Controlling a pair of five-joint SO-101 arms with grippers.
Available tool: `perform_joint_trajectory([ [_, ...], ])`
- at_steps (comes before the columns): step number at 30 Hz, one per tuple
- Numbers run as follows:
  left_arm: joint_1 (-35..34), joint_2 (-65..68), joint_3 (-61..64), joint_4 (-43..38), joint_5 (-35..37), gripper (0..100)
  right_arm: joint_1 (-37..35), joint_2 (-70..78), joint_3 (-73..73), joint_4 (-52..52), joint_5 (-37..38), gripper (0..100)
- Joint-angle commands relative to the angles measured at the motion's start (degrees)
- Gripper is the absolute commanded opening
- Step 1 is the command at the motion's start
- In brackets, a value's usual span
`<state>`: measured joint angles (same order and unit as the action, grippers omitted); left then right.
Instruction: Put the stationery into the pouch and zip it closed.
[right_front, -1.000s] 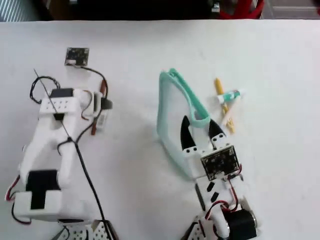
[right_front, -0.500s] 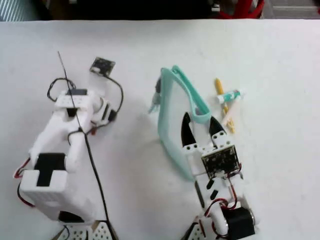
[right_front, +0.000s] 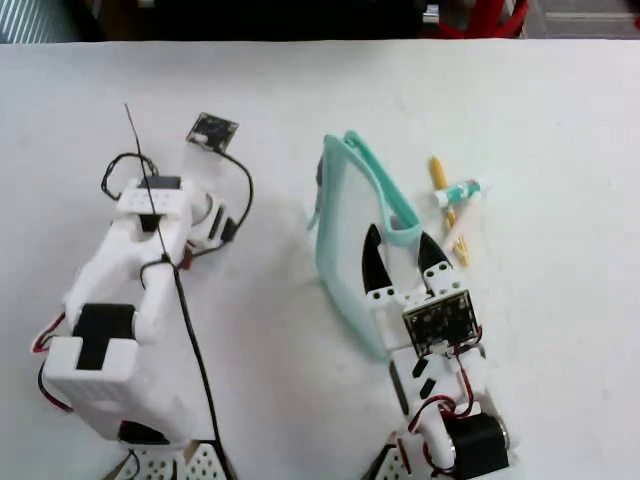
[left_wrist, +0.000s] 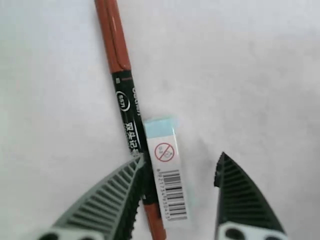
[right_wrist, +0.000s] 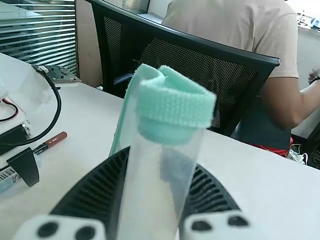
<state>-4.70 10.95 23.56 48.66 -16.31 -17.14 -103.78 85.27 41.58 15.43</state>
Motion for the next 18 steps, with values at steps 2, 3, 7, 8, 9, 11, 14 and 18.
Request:
perform_joint_trajectory([
  [2,2.2,-0.3,-2.7,0.9,-0.4,18,0.7,0.3,4.1,0.3,0.0,1.8],
  [3,2.7,-0.3,-2.7,1.1,-0.4,18,0.7,0.3,4.1,0.3,0.0,1.8],
  [7,4.5,-0.2,-2.6,3.7,-0.4,18,0.7,0.3,4.1,0.3,0.0,1.8],
  [8,4.8,-0.2,-2.6,4.1,-0.4,18,0.7,0.3,4.1,0.3,0.0,1.8],
  [9,5.0,-0.2,-2.6,4.5,-0.4,18,0.7,0.3,4.1,0.3,0.0,1.8],
  [11,5.1,-0.1,-2.6,4.5,-0.4,18,0.7,0.3,4.1,0.3,0.0,1.8],
  [14,4.9,1.3,-3.3,4.5,-0.4,17,0.7,0.3,4.1,0.3,0.0,1.8],
  [18,4.8,2.4,-4.8,6.4,-0.4,15,0.7,0.3,4.1,0.4,0.0,1.8],
])
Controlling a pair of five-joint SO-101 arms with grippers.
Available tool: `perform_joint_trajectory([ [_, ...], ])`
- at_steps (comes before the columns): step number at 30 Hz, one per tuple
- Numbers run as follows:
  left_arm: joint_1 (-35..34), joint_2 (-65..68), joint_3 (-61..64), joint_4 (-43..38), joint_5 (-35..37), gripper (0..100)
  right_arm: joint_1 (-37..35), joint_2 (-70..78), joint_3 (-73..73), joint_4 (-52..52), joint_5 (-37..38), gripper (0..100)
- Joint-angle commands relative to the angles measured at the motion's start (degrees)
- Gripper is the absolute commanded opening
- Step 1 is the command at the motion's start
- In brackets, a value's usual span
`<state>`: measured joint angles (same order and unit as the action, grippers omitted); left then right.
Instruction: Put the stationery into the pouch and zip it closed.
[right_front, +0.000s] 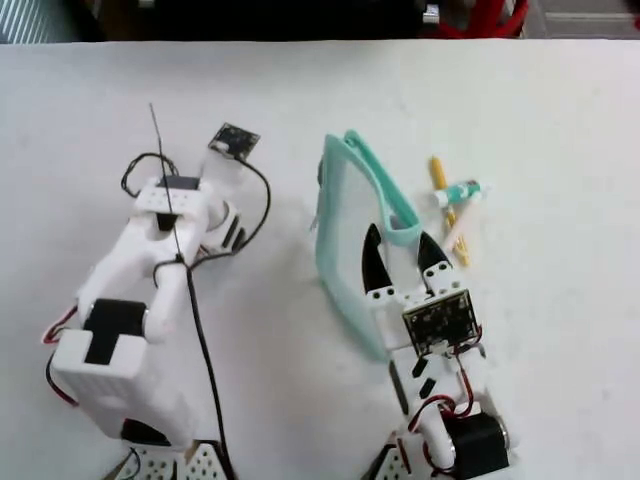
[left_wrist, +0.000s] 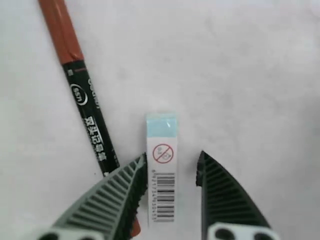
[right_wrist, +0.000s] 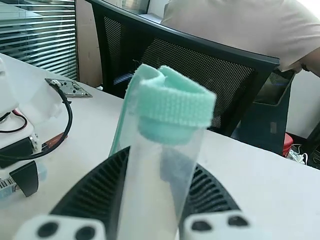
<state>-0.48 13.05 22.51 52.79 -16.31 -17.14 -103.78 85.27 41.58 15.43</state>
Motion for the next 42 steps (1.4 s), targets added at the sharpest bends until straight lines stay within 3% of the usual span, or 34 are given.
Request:
perform_joint_trajectory([
  [1,0.6,0.5,-4.3,3.1,-0.5,13,0.7,0.3,4.1,0.4,0.0,1.8],
  [5,0.6,1.7,-5.0,4.0,-0.4,3,1.0,0.3,4.1,0.4,0.0,1.8],
  [9,0.7,0.7,-6.0,6.1,-0.4,2,1.1,0.3,4.1,0.4,0.0,1.8],
  [12,0.9,-4.5,-9.8,12.8,0.2,2,1.1,0.3,4.1,0.4,0.0,1.8],
  [18,1.2,-24.7,-18.3,25.6,8.4,2,1.1,0.3,4.3,0.4,0.0,1.8],
  [23,6.9,-49.7,-17.6,27.9,17.0,2,0.7,0.3,4.7,0.3,0.0,1.8],
  [27,17.5,-71.0,-10.8,20.6,18.7,2,0.7,0.3,4.7,0.7,-0.4,1.8],
  [31,26.9,-85.1,1.7,3.3,20.9,2,0.7,0.3,5.0,0.7,-0.5,1.8],
  [35,34.6,-86.7,12.1,-8.9,22.9,2,-0.1,0.3,5.1,0.7,-0.3,1.8],
  [42,44.0,-82.9,17.6,-18.2,22.8,2,-0.5,0.3,5.1,0.7,-0.1,1.8],
])
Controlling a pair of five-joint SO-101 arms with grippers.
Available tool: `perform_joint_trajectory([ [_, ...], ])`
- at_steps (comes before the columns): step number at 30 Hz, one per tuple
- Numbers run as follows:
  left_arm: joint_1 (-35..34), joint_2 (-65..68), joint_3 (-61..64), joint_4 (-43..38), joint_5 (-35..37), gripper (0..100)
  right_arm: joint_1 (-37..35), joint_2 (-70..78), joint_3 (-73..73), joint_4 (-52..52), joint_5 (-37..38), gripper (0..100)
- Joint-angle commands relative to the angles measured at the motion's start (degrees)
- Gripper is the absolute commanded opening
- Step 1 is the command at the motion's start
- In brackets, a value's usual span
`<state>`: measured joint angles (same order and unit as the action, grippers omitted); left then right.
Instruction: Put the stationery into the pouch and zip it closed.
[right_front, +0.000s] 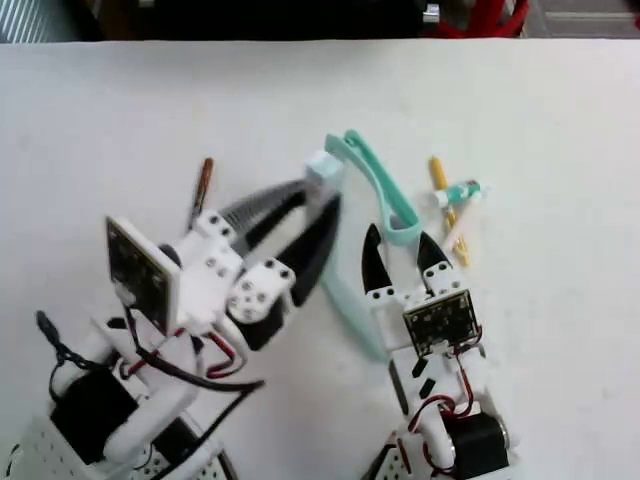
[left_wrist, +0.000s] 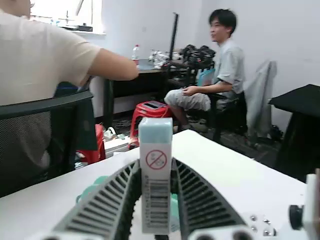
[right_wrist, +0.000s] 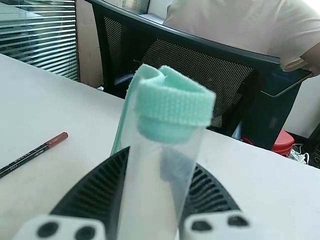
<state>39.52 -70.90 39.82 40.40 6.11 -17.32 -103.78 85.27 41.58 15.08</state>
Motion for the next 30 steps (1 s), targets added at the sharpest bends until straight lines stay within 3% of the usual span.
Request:
perform_joint_trajectory([
  [1,4.1,1.2,0.4,-7.0,0.4,2,-0.3,0.3,5.1,0.7,0.3,1.8],
  [5,3.9,1.3,3.9,-13.9,-0.1,2,-0.4,0.3,5.1,0.7,0.3,1.8],
  [11,3.1,1.3,14.2,-29.0,-7.4,2,-5.2,0.3,5.0,1.1,0.3,1.8],
  [15,-3.0,1.6,18.4,-34.0,-6.9,2,-7.3,0.3,4.7,1.1,0.3,1.8],
  [20,-12.9,10.2,16.1,-34.5,2.5,2,-7.3,0.3,4.7,1.1,0.3,1.8],
  [30,-7.5,14.1,13.4,-30.8,4.5,4,-6.7,0.3,4.7,0.7,0.4,1.8],
])
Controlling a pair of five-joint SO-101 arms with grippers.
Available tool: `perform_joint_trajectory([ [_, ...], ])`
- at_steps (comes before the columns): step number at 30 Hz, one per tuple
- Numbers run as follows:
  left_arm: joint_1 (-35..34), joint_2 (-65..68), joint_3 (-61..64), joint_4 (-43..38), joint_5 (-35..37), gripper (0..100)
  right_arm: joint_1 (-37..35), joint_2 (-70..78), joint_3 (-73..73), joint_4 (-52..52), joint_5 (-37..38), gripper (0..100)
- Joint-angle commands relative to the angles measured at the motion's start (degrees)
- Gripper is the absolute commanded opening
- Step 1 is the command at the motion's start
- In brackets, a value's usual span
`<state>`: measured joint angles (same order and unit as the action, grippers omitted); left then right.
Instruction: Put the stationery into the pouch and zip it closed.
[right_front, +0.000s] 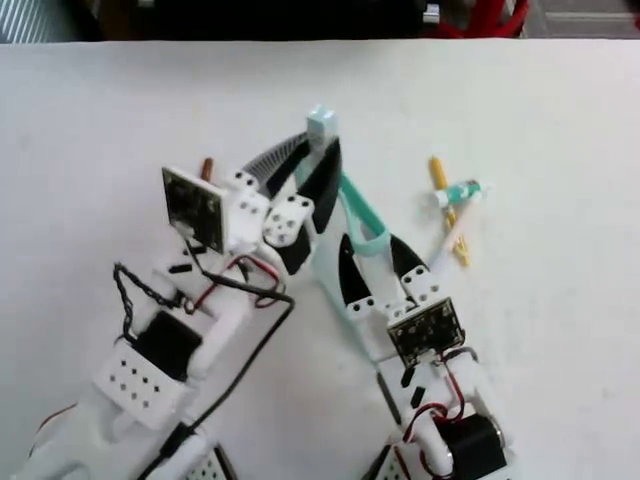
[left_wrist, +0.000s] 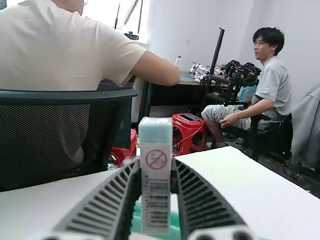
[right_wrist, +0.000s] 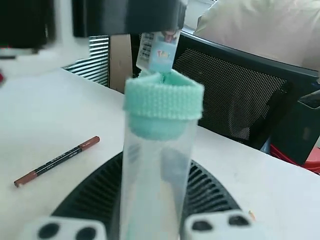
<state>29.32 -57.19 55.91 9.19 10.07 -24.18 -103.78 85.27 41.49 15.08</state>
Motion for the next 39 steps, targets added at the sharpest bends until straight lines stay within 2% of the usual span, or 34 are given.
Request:
perform_joint_trajectory([
  [1,3.0,0.4,-2.8,0.7,0.5,5,0.1,0.3,4.7,0.8,0.4,1.8],
  [11,9.3,0.8,-8.3,9.6,0.5,5,0.1,0.3,4.7,0.7,0.4,1.8],
  [25,9.5,0.5,-11.5,21.6,0.8,5,2.1,0.3,5.0,-0.6,0.4,2.4],
  [32,9.4,0.8,-12.9,22.4,0.8,5,2.2,0.3,5.0,-0.8,0.3,19.1],
  [39,9.4,0.8,-13.1,22.0,0.8,5,2.2,0.3,5.0,-0.7,0.3,19.3],
])
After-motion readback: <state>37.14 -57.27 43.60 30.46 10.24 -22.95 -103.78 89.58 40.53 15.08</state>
